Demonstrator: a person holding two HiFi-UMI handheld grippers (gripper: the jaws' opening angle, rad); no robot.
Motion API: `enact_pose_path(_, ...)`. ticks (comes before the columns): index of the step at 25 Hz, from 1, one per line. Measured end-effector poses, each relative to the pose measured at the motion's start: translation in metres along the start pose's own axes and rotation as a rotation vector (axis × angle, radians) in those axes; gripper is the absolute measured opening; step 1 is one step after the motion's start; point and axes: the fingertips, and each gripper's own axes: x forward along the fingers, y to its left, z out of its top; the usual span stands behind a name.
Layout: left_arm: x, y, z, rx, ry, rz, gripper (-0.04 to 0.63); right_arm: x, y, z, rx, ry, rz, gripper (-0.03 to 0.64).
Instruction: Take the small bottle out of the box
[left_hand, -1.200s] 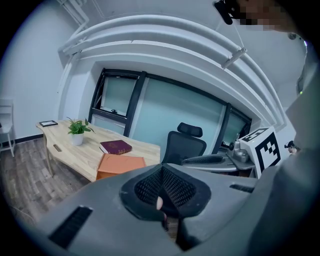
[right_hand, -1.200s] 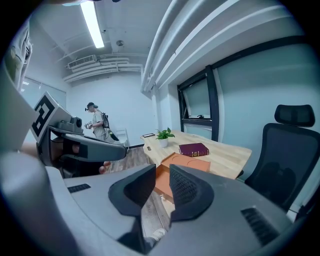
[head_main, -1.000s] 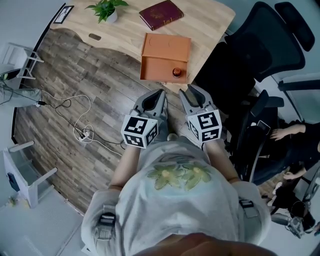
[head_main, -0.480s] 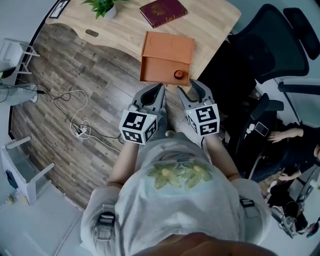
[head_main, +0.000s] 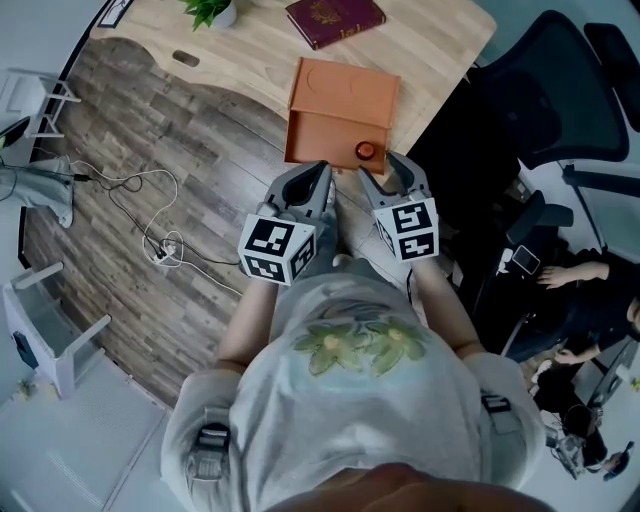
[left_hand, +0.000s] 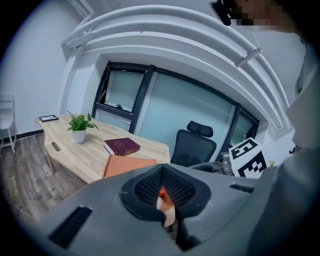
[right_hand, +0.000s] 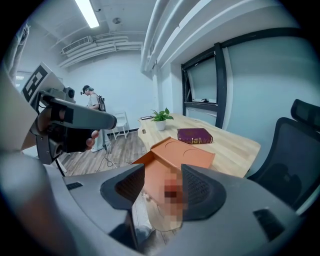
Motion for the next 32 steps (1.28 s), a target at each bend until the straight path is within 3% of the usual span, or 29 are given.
enact_pose_path(32,0.026,0.033,-0.013,-0.041,0.060,0.014,0.008,0.068,-0.014,-0.049,0.016,0.157,-0.021,0.209)
